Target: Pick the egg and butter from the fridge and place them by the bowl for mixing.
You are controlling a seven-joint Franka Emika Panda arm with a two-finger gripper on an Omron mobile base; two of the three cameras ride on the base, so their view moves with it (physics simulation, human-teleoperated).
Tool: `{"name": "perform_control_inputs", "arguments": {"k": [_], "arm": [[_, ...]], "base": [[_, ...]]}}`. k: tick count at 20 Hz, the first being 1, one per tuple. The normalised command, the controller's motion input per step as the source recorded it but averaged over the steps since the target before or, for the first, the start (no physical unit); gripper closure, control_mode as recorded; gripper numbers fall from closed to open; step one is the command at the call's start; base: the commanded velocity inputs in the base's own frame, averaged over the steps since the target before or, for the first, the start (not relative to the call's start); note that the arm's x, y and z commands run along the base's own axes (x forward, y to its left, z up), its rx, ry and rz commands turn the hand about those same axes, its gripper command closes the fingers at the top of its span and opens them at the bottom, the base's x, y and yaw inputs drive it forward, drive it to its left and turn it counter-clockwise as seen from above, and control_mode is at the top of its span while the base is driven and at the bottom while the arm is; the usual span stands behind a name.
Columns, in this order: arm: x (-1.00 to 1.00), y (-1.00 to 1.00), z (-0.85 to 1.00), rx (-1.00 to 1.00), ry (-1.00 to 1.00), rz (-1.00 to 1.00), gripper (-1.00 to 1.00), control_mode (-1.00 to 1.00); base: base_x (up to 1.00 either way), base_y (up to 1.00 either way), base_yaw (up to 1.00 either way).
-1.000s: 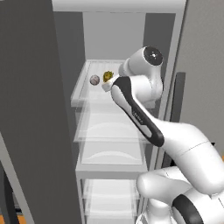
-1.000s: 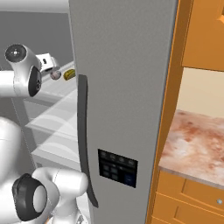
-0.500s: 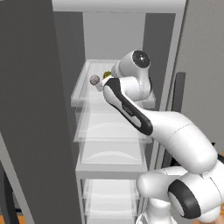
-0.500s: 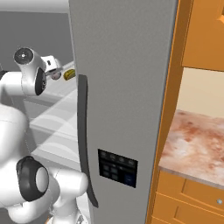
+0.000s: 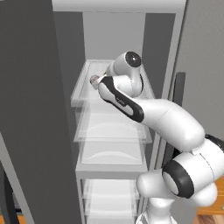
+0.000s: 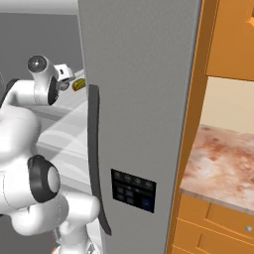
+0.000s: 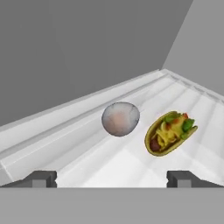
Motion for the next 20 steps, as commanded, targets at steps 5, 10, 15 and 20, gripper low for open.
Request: {"name": "perform_control_inputs", "arguments": {"k": [5, 10, 15, 20], "arm": [[0.48, 0.18, -0.14, 0.00, 0.02, 0.00, -1.00, -1.00], [0.42, 0.09, -0.15, 0.01, 0.03, 0.00, -1.00, -1.00], [0.42, 0.05, -0.15, 0.01, 0.02, 0.00, -1.00, -1.00], [0.43, 0.17, -0.13, 0.00, 0.00, 0.00, -1.00, -1.00]], "base": [[0.00, 0.00, 0.00], [0.00, 0.00, 0.00], [0.00, 0.00, 0.00], [0.00, 0.00, 0.00]]}}
